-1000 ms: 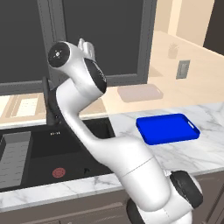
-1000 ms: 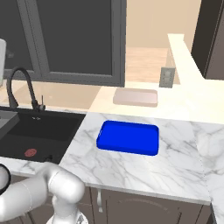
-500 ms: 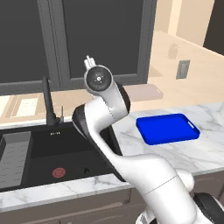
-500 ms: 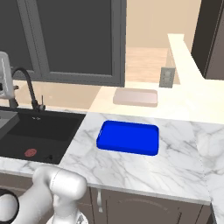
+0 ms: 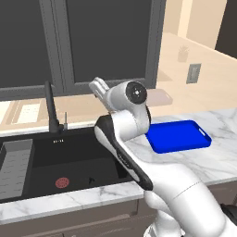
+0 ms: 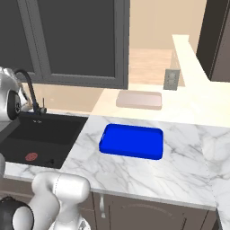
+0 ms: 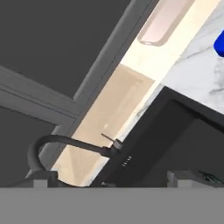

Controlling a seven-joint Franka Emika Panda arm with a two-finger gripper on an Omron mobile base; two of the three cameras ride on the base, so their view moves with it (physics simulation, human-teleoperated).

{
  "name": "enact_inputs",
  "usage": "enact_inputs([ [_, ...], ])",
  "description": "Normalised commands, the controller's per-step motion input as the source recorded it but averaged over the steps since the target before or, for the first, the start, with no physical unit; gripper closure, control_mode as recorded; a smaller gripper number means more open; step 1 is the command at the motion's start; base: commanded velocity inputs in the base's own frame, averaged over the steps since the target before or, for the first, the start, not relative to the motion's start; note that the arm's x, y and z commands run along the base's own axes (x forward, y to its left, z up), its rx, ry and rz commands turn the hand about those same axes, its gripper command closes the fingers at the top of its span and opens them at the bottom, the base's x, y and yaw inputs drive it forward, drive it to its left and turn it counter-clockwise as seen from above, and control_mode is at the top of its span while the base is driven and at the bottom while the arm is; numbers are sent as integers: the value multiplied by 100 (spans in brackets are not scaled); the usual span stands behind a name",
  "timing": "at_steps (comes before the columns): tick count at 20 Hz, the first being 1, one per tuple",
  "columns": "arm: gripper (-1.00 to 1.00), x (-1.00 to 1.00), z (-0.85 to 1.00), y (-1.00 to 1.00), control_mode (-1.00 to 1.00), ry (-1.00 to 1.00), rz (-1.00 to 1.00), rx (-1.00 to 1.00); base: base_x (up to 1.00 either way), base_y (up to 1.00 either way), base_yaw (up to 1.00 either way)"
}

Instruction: Pick up all produce items and place them in the sink. Turn on the sink faucet to wash them. Then turn the sink off and put them in the tray.

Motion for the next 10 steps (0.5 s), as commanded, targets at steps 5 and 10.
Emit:
enact_inputs([
  [5,-100,13,-22,0,-100,19,34,-22,0,0,0],
  [10,-100,12,-22,5,-100,21,32,-22,0,0,0],
])
